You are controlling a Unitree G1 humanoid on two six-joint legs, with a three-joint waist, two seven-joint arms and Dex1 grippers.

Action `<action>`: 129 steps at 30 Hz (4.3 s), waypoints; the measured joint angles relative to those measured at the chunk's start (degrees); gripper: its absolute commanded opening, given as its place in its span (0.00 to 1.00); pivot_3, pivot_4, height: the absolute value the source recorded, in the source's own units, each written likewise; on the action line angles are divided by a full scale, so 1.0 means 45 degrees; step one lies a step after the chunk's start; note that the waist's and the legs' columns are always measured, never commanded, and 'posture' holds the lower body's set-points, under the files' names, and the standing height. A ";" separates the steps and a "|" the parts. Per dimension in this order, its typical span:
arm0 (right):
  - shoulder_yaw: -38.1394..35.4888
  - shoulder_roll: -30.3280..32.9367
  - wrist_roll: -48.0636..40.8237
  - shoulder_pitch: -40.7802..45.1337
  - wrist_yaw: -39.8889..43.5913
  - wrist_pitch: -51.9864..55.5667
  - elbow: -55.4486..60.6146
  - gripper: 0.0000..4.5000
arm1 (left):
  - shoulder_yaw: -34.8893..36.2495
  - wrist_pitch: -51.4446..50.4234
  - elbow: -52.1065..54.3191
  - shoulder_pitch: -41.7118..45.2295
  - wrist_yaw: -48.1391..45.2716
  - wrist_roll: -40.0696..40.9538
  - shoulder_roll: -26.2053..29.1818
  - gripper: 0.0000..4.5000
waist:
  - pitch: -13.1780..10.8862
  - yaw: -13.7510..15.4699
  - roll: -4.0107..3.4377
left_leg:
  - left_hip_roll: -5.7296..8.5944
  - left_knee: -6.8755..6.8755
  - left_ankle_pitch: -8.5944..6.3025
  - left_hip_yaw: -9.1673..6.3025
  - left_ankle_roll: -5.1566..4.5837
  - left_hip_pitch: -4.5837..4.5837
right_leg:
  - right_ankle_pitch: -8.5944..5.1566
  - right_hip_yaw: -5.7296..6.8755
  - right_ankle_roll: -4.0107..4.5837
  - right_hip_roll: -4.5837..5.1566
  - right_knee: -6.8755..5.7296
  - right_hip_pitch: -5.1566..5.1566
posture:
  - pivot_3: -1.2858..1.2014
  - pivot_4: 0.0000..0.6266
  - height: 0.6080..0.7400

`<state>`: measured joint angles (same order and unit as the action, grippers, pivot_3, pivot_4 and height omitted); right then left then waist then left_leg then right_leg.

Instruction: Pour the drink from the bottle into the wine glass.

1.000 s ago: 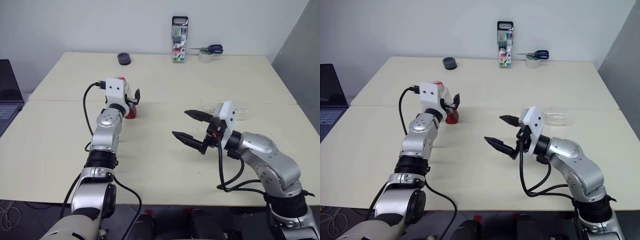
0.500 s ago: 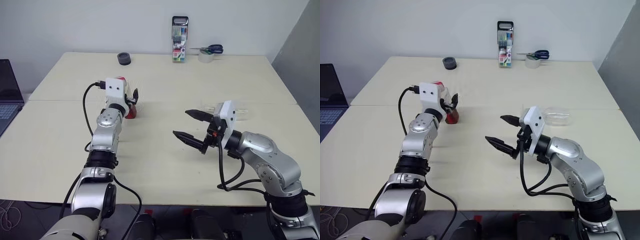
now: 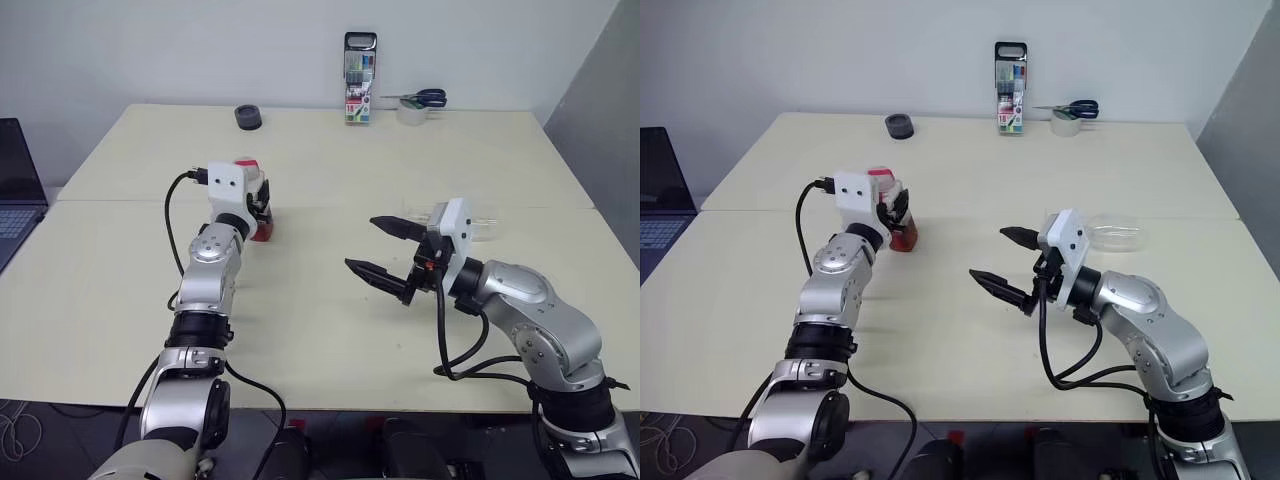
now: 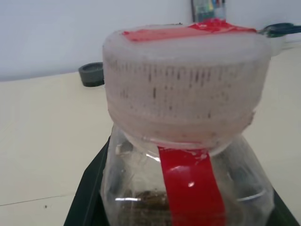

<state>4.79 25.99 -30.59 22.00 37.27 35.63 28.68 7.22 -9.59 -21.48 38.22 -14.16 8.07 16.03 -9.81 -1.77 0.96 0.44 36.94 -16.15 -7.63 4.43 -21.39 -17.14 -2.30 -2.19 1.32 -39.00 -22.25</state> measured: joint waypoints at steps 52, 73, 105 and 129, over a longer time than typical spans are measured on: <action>0.1139 0.1794 0.0385 0.3889 0.3430 0.0049 -0.3331 0.42 | -0.3951 0.0826 0.0239 0.0949 -1.3022 0.1878 0.0424 0.38 | -0.0011 -0.0216 -0.0012 | -0.0005 0.0024 -0.0025 -0.0004 -0.0061 -0.0077 | 0.0005 0.0014 -0.0001 -0.0026 -0.0015 -0.0071 | 0.52 0.24 1.00; -0.0054 -0.1382 0.1396 0.0210 -0.4034 0.2236 0.1993 0.88 | -0.3490 0.0808 -0.1507 0.1999 -1.2250 0.1892 -0.0046 0.38 | -0.0010 -0.0211 -0.0013 | 0.0006 0.0034 0.0003 0.0007 -0.0010 -0.0109 | 0.0005 -0.0017 0.0001 -0.0009 -0.0076 -0.0124 | 0.52 0.24 1.00; 0.0736 -0.1655 0.2443 0.1251 -0.2456 0.0457 -0.0223 0.41 | -0.3510 0.1687 -0.1965 0.2083 -1.2738 0.1574 -0.0100 0.38 | -0.0011 -0.0337 -0.0013 | 0.0016 0.0059 -0.0006 0.0040 -0.0029 -0.0136 | 0.0005 -0.0037 0.0003 -0.0010 -0.0150 -0.0197 | 0.52 0.24 1.00; -0.0219 -0.1846 0.2039 0.0170 -0.4501 0.2150 0.2088 0.95 | -0.2992 0.1691 -0.3189 0.2597 -1.1970 0.1510 -0.0252 0.37 | -0.0012 -0.0306 -0.0014 | 0.0013 0.0175 0.0004 -0.0004 -0.0016 -0.0196 | 0.0002 -0.0023 0.0006 -0.0014 -0.0216 -0.0215 | 0.52 0.24 1.00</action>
<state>3.80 17.68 -21.42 22.77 17.01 45.31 38.08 -6.24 -1.98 -35.83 49.91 -68.03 14.87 14.90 -9.86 -3.15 0.90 0.50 37.73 -16.14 -7.65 4.36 -22.28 -17.13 -2.40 -2.16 1.26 -39.98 -23.22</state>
